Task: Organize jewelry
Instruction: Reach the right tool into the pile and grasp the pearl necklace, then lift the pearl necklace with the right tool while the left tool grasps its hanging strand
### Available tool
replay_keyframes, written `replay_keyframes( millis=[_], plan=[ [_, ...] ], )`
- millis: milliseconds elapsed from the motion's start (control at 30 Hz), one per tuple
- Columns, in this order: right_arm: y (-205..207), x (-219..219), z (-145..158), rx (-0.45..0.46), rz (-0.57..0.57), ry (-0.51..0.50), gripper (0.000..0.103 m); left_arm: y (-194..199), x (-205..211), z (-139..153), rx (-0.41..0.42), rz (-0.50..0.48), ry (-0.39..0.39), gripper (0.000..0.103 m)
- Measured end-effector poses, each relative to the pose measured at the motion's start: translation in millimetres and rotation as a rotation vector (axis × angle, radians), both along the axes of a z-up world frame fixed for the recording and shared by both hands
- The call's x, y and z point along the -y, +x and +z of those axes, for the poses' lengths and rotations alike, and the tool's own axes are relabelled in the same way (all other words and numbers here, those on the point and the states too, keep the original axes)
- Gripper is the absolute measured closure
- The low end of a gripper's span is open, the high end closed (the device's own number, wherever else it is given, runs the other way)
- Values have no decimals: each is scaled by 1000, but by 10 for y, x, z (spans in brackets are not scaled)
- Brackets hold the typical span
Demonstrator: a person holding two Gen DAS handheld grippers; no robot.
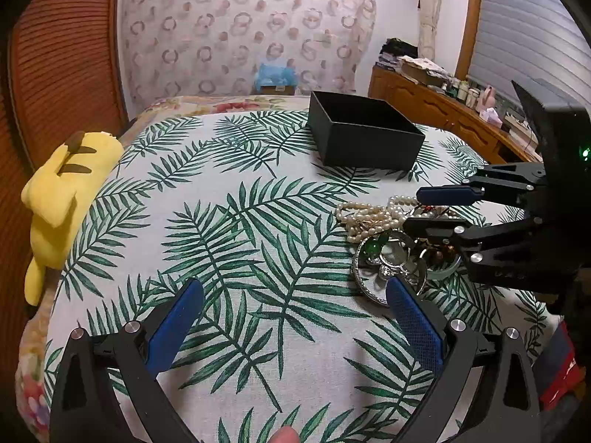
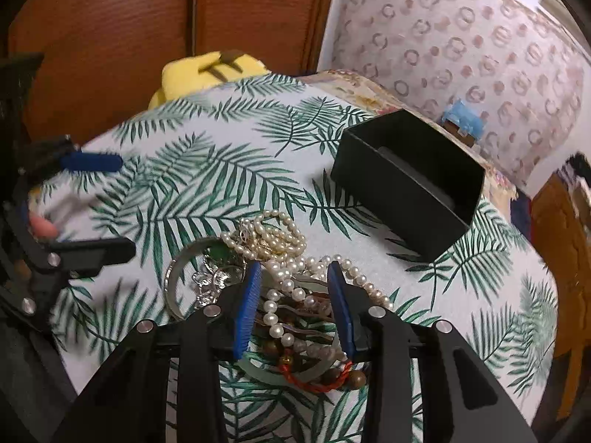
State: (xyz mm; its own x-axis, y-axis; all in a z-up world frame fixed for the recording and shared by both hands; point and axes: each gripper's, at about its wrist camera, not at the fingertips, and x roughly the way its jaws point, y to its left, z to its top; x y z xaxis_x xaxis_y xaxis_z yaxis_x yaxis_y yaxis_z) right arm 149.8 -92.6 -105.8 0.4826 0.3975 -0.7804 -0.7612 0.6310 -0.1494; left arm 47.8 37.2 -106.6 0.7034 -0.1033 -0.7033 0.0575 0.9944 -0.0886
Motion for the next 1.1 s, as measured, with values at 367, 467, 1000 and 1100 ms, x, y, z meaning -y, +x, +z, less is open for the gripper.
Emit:
replay_keyframes(
  millis=[367, 467, 1000, 1100],
  plan=[
    [120, 16, -3, 23, 16, -21, 94, 1, 37, -19, -8, -10, -7, 7],
    [140, 68, 48, 41, -14, 11, 94, 9, 37, -27, -11, -12, -9, 7],
    [377, 834, 666, 199, -239, 183, 94, 321, 125, 36, -32, -103, -53, 7],
    [364, 919, 727, 213, -251, 196, 94, 484, 153, 51, -47, -136, -64, 19]
  ],
)
